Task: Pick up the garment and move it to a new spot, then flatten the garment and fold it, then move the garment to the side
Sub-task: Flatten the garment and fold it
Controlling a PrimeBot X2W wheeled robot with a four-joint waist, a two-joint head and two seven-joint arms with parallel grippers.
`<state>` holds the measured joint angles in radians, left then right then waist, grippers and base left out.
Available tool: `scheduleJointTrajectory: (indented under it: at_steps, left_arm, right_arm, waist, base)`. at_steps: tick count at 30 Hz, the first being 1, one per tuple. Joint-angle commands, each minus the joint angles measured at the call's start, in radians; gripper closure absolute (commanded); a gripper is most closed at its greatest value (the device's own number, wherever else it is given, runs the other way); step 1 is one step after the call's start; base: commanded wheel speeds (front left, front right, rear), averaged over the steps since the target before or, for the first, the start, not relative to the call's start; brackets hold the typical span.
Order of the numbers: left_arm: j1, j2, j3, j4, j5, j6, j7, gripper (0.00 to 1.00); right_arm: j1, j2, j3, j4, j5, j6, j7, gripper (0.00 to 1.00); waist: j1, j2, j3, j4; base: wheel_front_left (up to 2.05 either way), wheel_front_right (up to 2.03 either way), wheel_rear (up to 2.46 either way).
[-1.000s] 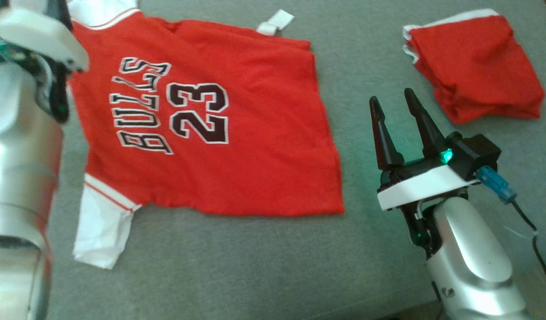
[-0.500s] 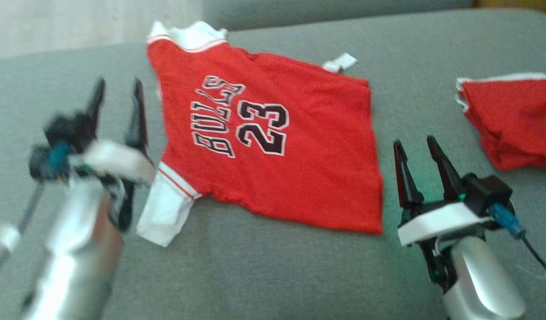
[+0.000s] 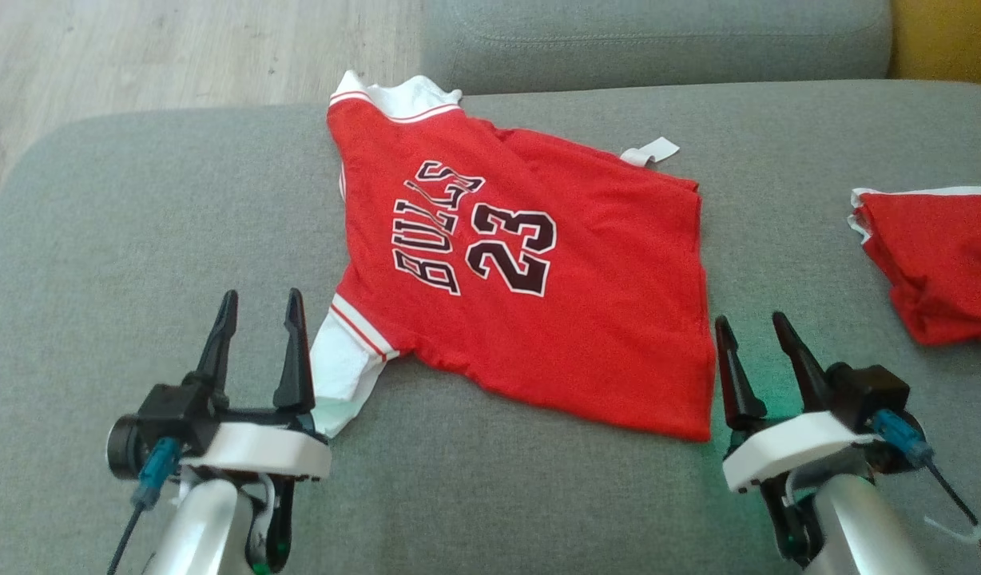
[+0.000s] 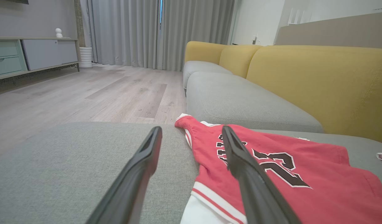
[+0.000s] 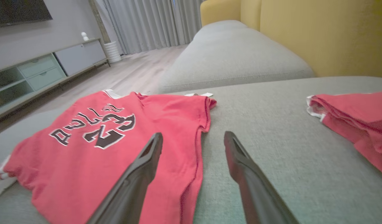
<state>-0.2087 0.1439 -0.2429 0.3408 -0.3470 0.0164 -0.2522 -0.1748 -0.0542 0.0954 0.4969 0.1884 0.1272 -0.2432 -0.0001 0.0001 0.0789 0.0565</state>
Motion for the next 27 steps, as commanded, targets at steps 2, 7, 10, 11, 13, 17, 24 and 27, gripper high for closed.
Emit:
scheduleJointTrajectory:
  at_steps: [2,7,10,11,13,17,24,27]
  left_arm:
    - [-0.023,0.007,0.043,-0.035,0.018,-0.010,-0.009,0.00]
    - [-0.026,-0.006,0.050,-0.036,0.030,-0.020,-0.009,0.00]
    - [-0.034,-0.018,0.050,-0.031,0.038,-0.031,-0.009,0.00]
    - [-0.038,-0.022,0.050,-0.031,0.041,-0.034,-0.009,0.00]
    - [-0.045,-0.029,0.051,-0.029,0.047,-0.039,-0.009,0.00]
    - [-0.055,-0.038,0.058,-0.022,0.057,-0.049,-0.009,0.00]
    - [-0.057,-0.045,0.087,-0.013,0.070,-0.058,-0.009,0.00]
    - [-0.057,-0.049,0.098,-0.011,0.075,-0.061,-0.009,0.00]
  right_arm:
    - [-0.056,0.003,0.002,0.010,-0.012,0.003,0.020,0.00]
    - [-0.102,0.003,0.008,0.095,0.040,0.003,0.063,0.00]
    - [-0.143,0.004,0.036,0.164,0.091,0.003,0.086,0.00]
    - [-0.158,0.004,0.042,0.191,0.095,0.003,0.095,0.00]
    - [-0.185,0.004,0.055,0.244,0.101,0.003,0.110,0.00]
    - [-0.229,0.004,0.093,0.335,0.126,0.003,0.124,0.00]
    - [-0.291,0.004,0.134,0.426,0.110,0.003,0.061,1.00]
    - [-0.312,-0.013,0.102,0.453,0.075,0.003,0.031,1.00]
  waist:
    - [0.0001,-0.0001,0.011,0.007]
    - [0.0001,-0.0001,0.031,0.020]
    - [0.0001,-0.0001,0.048,0.030]
    - [0.0001,-0.0001,0.054,0.034]
    - [0.0001,-0.0001,0.065,0.041]
    - [0.0001,-0.0001,0.075,0.051]
    - [0.0001,-0.0001,0.079,0.042]
    - [0.0001,-0.0001,0.074,0.029]
  base:
    - [0.00,0.00,0.00]
    - [0.00,0.00,0.00]
    - [0.00,0.00,0.00]
    - [0.00,0.00,0.00]
    - [0.00,0.00,0.00]
    - [0.00,0.00,0.00]
    - [0.00,0.00,0.00]
    - [0.00,0.00,0.00]
